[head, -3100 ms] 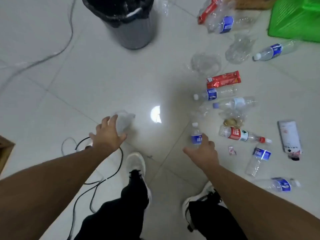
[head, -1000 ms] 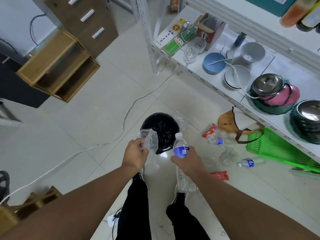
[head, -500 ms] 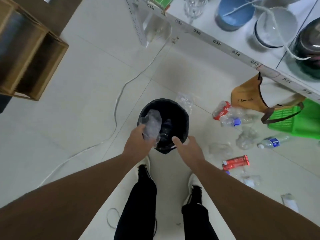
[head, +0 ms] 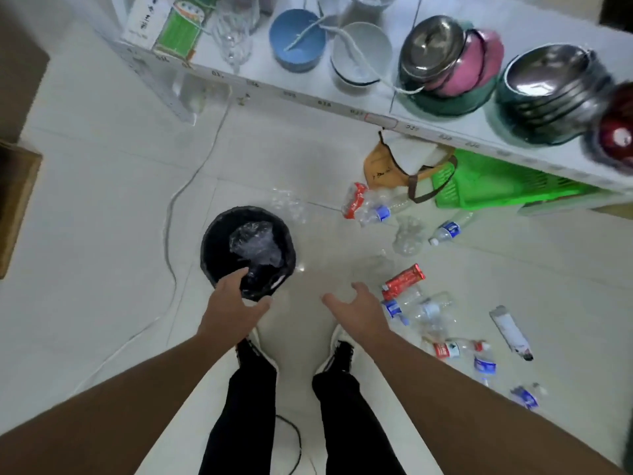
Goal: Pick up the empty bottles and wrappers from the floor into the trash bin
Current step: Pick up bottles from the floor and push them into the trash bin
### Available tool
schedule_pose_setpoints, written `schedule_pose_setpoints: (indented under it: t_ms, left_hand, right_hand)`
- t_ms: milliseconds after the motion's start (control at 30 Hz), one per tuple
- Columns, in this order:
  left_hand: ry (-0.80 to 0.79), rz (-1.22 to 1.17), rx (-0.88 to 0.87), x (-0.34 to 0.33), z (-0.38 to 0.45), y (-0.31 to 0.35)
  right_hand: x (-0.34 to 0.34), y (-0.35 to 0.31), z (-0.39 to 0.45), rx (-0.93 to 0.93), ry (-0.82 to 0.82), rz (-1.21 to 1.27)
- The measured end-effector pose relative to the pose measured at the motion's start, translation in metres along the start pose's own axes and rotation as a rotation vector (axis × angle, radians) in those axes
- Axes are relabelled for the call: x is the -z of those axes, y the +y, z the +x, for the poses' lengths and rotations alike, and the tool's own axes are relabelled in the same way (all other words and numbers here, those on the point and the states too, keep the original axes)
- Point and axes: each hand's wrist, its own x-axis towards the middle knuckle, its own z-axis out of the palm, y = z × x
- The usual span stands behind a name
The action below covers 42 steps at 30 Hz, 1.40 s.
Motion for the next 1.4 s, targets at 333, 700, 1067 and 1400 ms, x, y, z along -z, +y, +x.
schedule_pose_setpoints:
  t_ms: [333, 700, 1067, 1400]
  left_hand:
    - [-0.199, 0.098, -0.165, -0.017, -0.090, 0.139]
    - [-0.363, 0.370, -0.521, -0.012, -0.127, 0.199]
    - [-0.392, 0.488, -0.466, -0.039, -0.131, 0.198]
    - [-0.305, 0.532, -0.349, -0.106, -0.126, 0.204]
  right_hand:
    - [0.113, 0.095, -0.112, -0.125, 0.201, 0.338]
    - [0.104, 0.130, -0.186, -0.235, 0.323, 0.580]
    - [0.088, 0.199, -0.199, -0.330, 0.322, 0.688]
    - [0.118, 0.252, -0.151, -0.320, 0.205, 0.729]
